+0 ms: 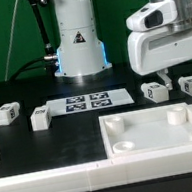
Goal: Assemble one leg
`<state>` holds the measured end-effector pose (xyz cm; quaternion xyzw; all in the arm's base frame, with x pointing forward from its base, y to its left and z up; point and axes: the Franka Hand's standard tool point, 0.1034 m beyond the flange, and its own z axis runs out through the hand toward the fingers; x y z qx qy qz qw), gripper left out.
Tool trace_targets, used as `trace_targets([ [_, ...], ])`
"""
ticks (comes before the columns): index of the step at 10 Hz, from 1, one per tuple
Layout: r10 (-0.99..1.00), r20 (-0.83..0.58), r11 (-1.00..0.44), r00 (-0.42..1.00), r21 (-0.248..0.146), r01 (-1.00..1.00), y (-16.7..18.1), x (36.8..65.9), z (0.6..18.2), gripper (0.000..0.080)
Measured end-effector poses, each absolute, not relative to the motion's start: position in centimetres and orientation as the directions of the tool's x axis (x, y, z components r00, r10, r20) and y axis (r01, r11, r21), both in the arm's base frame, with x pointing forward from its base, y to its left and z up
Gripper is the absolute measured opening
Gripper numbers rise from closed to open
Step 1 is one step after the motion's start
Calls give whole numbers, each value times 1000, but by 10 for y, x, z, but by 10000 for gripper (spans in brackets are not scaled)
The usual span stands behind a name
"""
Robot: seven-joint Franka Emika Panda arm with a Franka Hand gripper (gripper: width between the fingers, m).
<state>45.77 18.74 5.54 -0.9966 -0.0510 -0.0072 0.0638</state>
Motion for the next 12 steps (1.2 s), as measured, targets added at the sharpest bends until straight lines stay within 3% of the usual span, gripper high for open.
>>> trace_targets([
  [4, 131, 3, -983, 991, -132, 130, 219, 432, 51, 649],
  [8, 140, -23, -982, 990, -129, 136, 218, 426, 48, 649],
  [9, 162, -157, -983, 974, -109, 146, 212, 417, 47, 649],
  [11, 160, -292, -986, 943, -98, 137, 214, 419, 47, 649],
  [12, 148, -428, -989, 891, -71, 130, 217, 398, 39, 649],
])
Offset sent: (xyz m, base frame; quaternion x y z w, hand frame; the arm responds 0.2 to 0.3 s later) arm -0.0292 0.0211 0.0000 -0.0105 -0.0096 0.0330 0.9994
